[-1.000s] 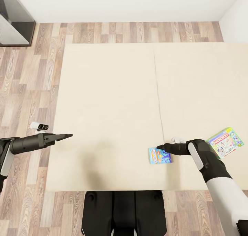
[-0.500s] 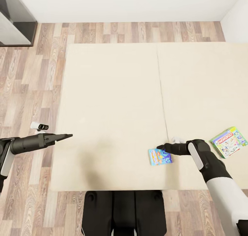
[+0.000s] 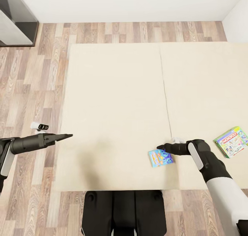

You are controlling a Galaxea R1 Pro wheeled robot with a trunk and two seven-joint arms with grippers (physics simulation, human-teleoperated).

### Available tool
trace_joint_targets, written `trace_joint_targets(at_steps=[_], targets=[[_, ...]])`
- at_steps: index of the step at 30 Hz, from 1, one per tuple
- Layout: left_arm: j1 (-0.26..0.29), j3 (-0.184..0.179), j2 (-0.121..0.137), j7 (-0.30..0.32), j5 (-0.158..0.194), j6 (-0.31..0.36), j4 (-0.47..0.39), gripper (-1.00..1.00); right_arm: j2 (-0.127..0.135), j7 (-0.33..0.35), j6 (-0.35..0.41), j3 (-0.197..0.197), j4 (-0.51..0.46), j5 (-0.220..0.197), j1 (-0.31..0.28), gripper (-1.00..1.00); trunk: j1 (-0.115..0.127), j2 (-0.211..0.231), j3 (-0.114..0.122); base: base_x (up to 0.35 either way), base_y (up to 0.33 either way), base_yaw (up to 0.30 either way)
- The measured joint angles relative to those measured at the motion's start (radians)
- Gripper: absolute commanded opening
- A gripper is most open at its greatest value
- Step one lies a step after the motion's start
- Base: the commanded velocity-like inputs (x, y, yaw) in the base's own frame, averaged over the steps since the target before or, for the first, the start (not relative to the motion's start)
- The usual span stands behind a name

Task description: Put all the toys in the child's room - the three board games (two on the bed and one on the table), the two jigsaw puzzles on the table, and the tennis ball on the table - inside the toy box on the table in the child's room.

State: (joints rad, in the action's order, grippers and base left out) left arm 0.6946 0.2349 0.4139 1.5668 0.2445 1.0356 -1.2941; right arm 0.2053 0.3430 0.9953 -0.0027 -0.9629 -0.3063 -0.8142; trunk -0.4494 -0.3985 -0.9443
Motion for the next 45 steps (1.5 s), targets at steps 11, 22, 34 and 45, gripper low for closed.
trace_joint_targets(at_steps=[11, 22, 34, 45], targets=[[0.0, 0.0, 0.0, 0.0, 0.0, 0.0, 0.0, 1.0, 0.0, 0.0, 0.0, 0.001, 0.0, 0.005, 0.0, 1.0, 0.0, 0.0, 0.0, 0.0, 0.091, 0.0], [0.0, -0.001, 0.0, 0.0, 0.0, 0.0, 0.0, 1.0, 0.001, 0.001, 0.008, 0.006, 0.001, 0.011, 0.0, 1.0, 0.0, 0.0, 0.0, 0.0, 0.005, 0.0], [0.0, 0.0, 0.001, 0.0, 0.0, 0.0, 0.0, 1.0, 0.004, 0.003, 0.016, 0.034, 0.021, 0.014, 0.0, 1.0, 0.0, 0.0, 0.0, 0.0, 0.0, 0.0], [0.0, 0.0, 0.002, 0.0, 0.001, 0.0, 0.0, 1.0, 0.008, 0.003, 0.016, 0.091, 0.023, 0.013, 0.0, 1.0, 0.0, 0.0, 0.0, 0.0, 0.0, 0.0]])
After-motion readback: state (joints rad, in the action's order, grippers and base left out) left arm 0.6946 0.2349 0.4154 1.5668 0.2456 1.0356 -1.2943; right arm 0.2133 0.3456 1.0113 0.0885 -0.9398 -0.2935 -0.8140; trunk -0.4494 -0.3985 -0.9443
